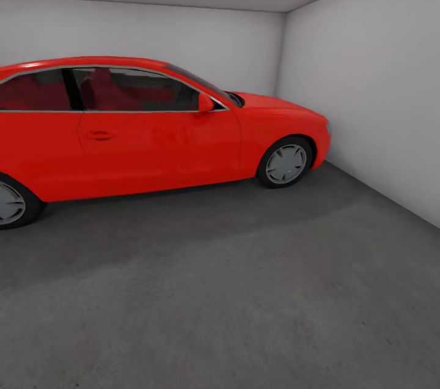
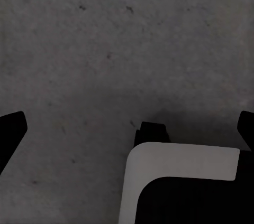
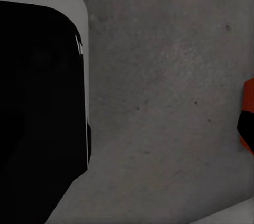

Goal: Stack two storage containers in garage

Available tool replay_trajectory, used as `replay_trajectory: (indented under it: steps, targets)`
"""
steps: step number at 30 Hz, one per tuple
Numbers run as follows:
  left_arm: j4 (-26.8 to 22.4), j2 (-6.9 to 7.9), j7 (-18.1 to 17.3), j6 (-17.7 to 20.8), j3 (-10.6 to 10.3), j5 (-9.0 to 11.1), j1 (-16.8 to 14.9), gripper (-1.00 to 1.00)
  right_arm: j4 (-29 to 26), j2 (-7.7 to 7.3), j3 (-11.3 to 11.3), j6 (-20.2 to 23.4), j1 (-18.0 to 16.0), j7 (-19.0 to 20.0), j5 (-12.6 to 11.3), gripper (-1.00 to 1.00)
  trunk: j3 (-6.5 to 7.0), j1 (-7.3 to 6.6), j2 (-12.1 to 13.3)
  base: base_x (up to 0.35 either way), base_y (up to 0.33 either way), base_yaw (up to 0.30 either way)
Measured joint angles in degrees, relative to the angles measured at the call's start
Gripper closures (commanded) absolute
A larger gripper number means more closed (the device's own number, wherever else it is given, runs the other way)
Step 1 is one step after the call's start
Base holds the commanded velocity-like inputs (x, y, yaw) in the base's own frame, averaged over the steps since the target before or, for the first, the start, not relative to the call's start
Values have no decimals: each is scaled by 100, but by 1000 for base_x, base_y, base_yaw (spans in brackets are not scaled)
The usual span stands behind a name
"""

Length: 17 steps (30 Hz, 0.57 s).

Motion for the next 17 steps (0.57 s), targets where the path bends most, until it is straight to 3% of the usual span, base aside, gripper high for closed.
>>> replay_trajectory:
  steps: [17]
  targets:
    - [0,0,0,0,0,0,0,-100,0,-2,0,0,2,0,-1,-100,0,0,0,0,0,0]
